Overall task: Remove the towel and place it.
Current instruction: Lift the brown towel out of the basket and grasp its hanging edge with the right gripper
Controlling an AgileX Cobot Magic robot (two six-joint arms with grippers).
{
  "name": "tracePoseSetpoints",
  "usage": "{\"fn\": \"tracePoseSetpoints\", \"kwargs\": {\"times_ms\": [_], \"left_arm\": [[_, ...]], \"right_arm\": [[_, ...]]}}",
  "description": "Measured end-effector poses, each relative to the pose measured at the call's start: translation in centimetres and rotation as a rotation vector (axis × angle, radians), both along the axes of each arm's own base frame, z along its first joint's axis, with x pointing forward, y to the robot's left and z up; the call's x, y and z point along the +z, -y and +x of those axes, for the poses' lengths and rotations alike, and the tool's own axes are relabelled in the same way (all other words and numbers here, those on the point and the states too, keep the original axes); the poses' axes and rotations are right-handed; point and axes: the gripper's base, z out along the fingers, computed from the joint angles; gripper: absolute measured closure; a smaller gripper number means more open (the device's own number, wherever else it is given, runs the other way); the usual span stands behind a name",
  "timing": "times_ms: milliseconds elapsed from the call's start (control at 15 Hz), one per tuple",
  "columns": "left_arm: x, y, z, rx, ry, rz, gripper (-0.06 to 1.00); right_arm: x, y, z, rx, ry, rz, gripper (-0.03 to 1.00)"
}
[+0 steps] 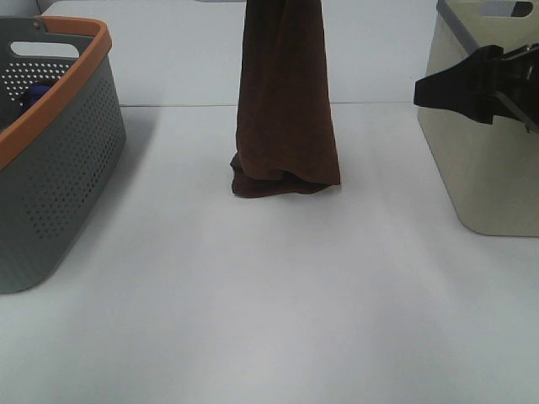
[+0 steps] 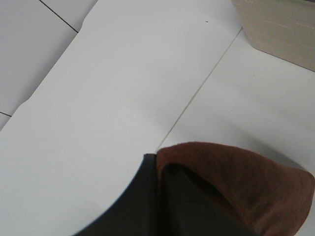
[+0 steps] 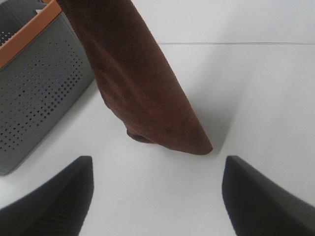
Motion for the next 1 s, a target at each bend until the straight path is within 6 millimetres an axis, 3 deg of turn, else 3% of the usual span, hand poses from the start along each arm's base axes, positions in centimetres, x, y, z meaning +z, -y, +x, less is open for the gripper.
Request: {"fn": "tracePoseSetpoints", "kwargs": {"times_ms": [67,133,400,667,800,1000], "left_arm": [[-0.1,0.0,0.2,0.014,0.004,-0.002,0.94],[-0.2,0.0,0.4,0.027,0.012,-0.016,0.94],[-0.1,0.0,0.5,0.034,0.020,-0.031,0.94],[-0.6,0.3,0.7,0.050,0.007,-0.053,0.94],[-0.9,0.4,0.9,0.059,0.003,-0.072,0.94],[-1.0,0.5,1.0,0.068,-0.002,-0.088,0.94]], "right_arm": [[-0.4,-0.9,0.9,0.019,-0.010,-0.029,0.24],[-1.6,-4.3,1.8,0.072,-0.013,-0.145,0.24],[-3.0,-8.4,2.4,-0.009,0.012,-0.305,0.24],[-4.0,-12.7,3.2,-0.059,0.005,-0.271,0.27],[-4.9,-13.8,4.2,-0.079,-0.016,-0.248,0.27],[-4.5,-15.1,6.3,-0.153,-0.012,-0.152,0.28]]}}
